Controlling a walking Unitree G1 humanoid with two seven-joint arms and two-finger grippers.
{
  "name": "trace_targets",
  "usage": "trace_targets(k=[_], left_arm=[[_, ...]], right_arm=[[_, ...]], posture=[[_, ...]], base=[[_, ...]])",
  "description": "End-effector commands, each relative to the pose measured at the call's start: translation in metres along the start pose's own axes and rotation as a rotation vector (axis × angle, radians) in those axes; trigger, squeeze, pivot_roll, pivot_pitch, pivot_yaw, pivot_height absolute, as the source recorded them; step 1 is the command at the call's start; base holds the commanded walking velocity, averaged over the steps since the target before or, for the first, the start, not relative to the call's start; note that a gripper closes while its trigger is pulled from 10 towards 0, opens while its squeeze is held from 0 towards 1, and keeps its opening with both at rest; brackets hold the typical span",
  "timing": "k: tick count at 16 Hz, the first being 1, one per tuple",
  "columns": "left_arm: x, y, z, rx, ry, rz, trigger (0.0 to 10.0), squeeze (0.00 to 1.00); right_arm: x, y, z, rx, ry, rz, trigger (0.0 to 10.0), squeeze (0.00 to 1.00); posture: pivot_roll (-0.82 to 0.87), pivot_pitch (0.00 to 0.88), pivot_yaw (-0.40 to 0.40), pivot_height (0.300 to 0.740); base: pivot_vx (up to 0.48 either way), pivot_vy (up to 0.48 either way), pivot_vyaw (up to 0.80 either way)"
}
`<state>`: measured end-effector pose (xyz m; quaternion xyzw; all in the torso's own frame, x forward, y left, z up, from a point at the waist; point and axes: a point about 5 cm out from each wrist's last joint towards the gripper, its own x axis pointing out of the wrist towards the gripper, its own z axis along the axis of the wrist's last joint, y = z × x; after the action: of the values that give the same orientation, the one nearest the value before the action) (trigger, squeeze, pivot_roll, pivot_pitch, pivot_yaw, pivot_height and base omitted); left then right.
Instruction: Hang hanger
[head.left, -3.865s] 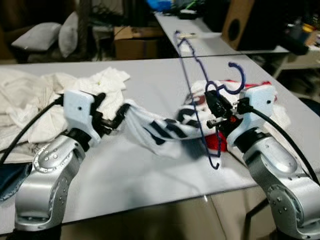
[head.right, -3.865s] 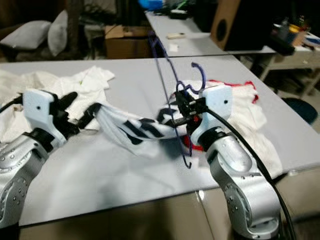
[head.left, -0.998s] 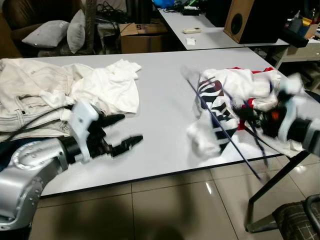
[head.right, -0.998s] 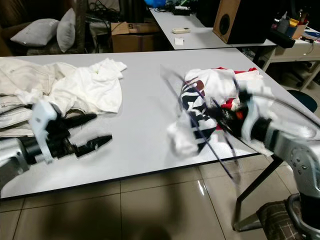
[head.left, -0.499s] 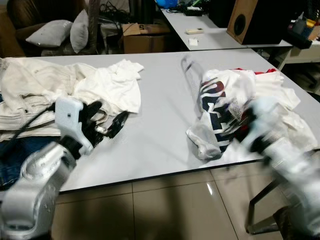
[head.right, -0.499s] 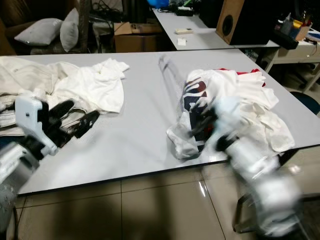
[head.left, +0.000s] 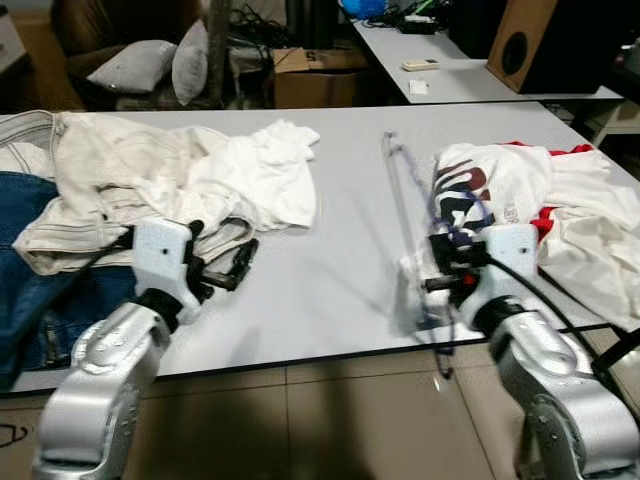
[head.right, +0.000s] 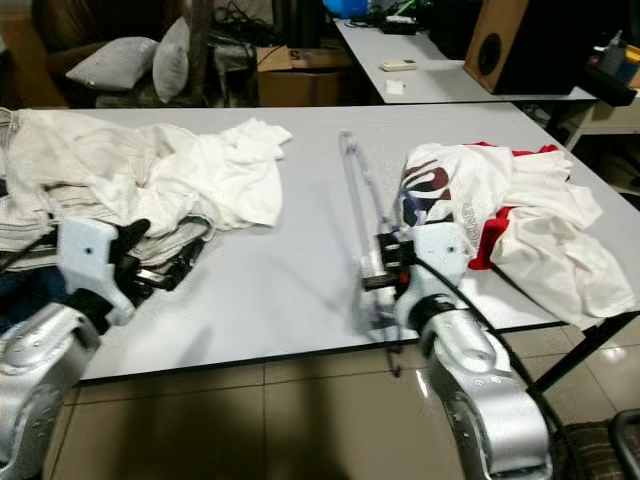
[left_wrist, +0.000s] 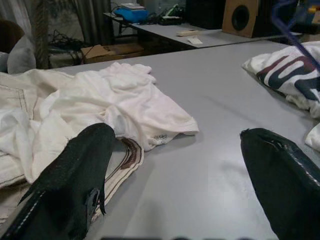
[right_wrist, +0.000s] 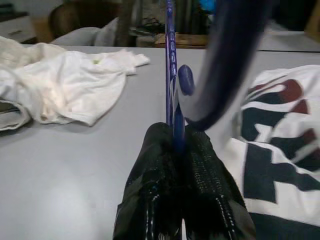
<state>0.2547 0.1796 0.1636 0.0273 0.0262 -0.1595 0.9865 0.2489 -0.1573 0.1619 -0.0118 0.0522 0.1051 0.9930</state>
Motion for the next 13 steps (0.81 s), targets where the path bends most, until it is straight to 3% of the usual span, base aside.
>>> trace_targets(k=[1, 4, 5, 7, 9, 13], left_arm=[[0.003, -0.001, 0.005, 0.007, -0.02, 0.011, 10.0, 0.0], [-0.001, -0.001, 0.005, 0.024, -0.015, 0.009, 10.0, 0.0], [0.003, 0.002, 0.009, 0.023, -0.033, -0.007, 10.0, 0.0], [0.01, 0.003, 0.014, 0.027, -0.046, -0.014, 10.0, 0.0], [0.009, 0.001, 0.018, 0.023, -0.054, -0.01, 10.0, 0.0], [0.005, 0.004, 0.016, 0.034, -0.043, -0.002, 10.0, 0.0]], right_arm=[[-0.002, -0.006, 0.005, -0.018, -0.036, -0.024, 10.0, 0.0], [-0.002, -0.009, 0.015, 0.007, -0.101, -0.035, 10.0, 0.0], [-0.007, -0.005, 0.034, -0.02, -0.164, -0.015, 10.0, 0.0], [-0.009, -0.008, 0.041, -0.09, -0.073, 0.021, 10.0, 0.0], [-0.007, -0.011, 0.046, -0.135, -0.079, 0.054, 10.0, 0.0], [-0.009, 0.004, 0.032, -0.03, -0.04, 0.134, 10.0, 0.0]], posture=[[0.04, 0.0, 0.007, 0.74], [0.05, 0.0, 0.01, 0.74], [0.01, 0.0, 0.042, 0.74], [0.02, 0.0, 0.043, 0.74], [0.03, 0.0, 0.036, 0.74], [0.03, 0.0, 0.027, 0.74]], base=[[0.0, 0.3, 0.0], [0.0, 0.305, 0.0], [0.0, 0.3, 0.0], [0.0, 0.3, 0.0], [0.0, 0.298, 0.0], [0.0, 0.299, 0.0]])
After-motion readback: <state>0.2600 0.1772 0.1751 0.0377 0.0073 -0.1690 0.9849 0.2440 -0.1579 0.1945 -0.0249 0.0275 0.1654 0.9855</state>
